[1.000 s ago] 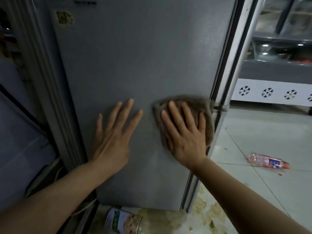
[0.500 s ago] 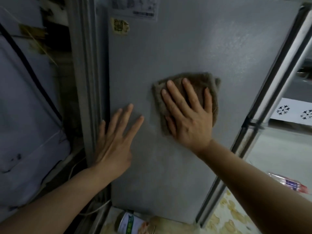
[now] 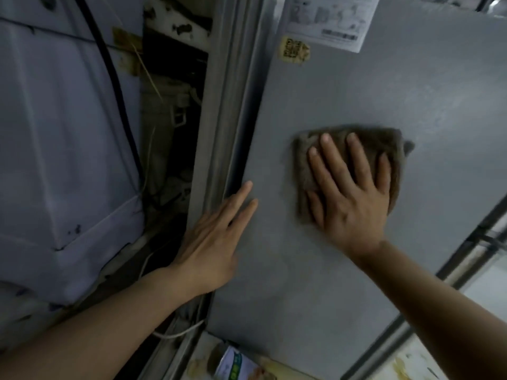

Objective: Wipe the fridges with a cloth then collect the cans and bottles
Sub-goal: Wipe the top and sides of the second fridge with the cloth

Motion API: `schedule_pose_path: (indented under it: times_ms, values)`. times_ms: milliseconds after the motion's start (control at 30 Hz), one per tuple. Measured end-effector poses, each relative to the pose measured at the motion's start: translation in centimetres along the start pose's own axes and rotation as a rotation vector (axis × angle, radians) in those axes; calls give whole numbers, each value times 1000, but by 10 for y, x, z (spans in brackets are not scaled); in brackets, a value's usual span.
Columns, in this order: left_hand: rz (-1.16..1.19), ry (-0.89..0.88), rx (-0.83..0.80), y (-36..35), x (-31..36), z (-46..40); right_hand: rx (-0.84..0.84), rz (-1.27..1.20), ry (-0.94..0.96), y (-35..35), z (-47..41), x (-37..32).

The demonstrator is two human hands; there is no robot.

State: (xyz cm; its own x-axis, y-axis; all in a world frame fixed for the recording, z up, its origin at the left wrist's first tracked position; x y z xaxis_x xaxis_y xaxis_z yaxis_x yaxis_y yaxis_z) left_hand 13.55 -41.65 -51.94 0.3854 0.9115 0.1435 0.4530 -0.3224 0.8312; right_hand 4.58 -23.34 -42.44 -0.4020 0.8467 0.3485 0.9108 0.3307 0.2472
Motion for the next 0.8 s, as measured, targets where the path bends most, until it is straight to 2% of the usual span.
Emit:
schedule_pose_path:
  times_ms: [33, 167, 233, 300, 433, 533, 600, 800]
  values:
    - [41, -15, 20, -2, 0, 1, -39, -21, 60, -5, 16, -14]
    - [128, -33, 80, -5, -1, 12, -295, -33, 515, -12, 78, -55]
    - [127, -14, 102, -5, -4, 20, -317, -7, 590, -9, 71, -57]
    - [110, 25, 141, -4, -6, 27, -263, -17, 553, -5, 43, -54]
    - [100, 142, 244, -1, -13, 37, -88, 10, 253, -4, -37, -44]
    - [82, 189, 225, -4, -20, 45, -17, 14, 140, -9, -45, -56]
    - [62, 208, 191, -7, -24, 51, -46, 5, 164, -17, -21, -71]
    - [10, 206, 150, -22, -24, 62, -298, 86, 488, -45, 83, -117]
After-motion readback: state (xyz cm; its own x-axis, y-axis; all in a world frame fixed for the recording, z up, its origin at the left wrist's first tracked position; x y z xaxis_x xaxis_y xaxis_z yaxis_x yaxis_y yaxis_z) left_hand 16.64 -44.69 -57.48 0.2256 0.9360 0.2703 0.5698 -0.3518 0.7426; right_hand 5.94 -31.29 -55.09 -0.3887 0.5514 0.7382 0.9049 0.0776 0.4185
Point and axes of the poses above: each hand's wrist, its own z-axis away from the middle knuckle, its own y-axis out of the back of the hand, x = y × z, the point moved 3 cm from there along -z, towards the middle knuckle, and after that the axes turned 11 degrees about -y, right-handed, at the moved point
